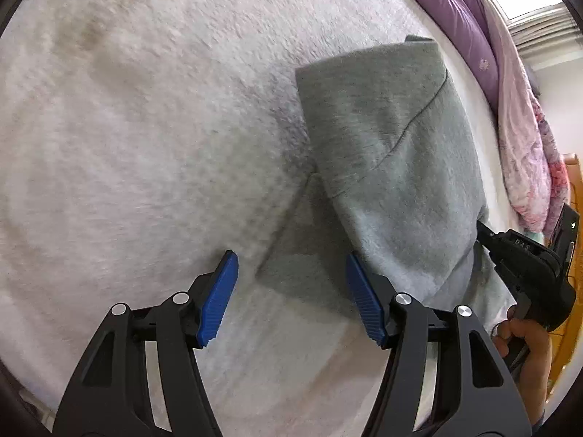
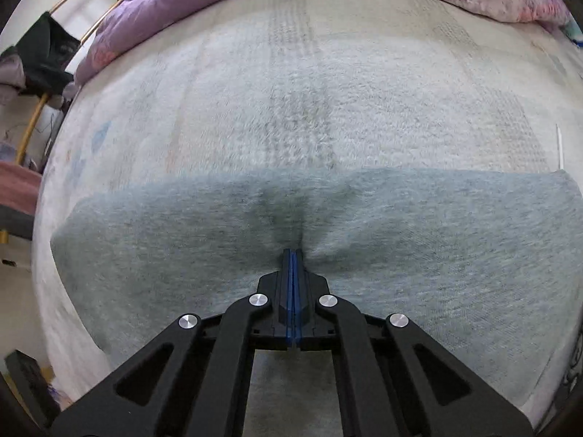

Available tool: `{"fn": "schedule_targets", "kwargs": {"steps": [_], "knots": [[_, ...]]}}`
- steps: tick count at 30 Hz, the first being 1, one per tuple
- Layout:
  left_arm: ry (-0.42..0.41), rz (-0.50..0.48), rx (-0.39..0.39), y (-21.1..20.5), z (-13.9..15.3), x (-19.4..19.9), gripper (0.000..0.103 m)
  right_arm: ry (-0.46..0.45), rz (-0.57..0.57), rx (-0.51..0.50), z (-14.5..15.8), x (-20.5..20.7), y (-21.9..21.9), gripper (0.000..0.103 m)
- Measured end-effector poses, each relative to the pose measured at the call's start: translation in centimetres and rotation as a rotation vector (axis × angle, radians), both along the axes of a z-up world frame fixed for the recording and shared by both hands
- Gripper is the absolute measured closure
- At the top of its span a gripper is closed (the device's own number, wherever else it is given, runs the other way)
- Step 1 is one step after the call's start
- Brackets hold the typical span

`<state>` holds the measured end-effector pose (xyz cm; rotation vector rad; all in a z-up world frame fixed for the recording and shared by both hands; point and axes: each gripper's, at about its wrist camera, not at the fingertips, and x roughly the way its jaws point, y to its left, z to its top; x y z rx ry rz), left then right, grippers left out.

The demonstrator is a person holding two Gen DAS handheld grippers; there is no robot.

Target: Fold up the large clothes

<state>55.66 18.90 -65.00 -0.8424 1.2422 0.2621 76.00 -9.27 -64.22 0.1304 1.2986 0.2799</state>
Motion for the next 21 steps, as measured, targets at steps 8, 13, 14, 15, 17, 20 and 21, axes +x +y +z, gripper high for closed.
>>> {"fn": "schedule_targets", "kwargs": {"steps": [8,13,14,15,17,20,21], "knots": [[-0.017,-0.003,-0.022,0.2,-0.5,1.2,0.040,0.096,-0.036,0.023,0.8,-7.5,-0.6,0.103],[-0.031,-0.027,-0.029,-0.2,-0.8,1.8,0.043,0.103,-0.035,0.063,-1.4,-8.5,-1.3,0.103],[-0.036,-0.035,-0.029,-0.2,-0.8,2.1,0.044,0.095,-0.023,0.053,-1.3,-8.6,-1.2,0.103],[-0.042,-0.039,-0.040,-0.2,-0.9,2.1,0.050,0.094,-0.022,0.054,-1.2,-8.6,-1.2,0.103],[-0.034,-0.025,-0.053,0.1,-1.2,2.1,0.067,0.087,-0.023,0.068,-0.9,-8.7,-1.6,0.103],[-0.017,0.012,-0.082,1.2,-1.8,1.8,0.092,0.046,0.008,0.044,0.6,-9.3,-1.4,0.100],[-0.024,0.017,-0.109,1.7,-2.1,1.6,0.099,0.024,0.027,0.036,1.4,-9.8,-1.0,0.097]]}}
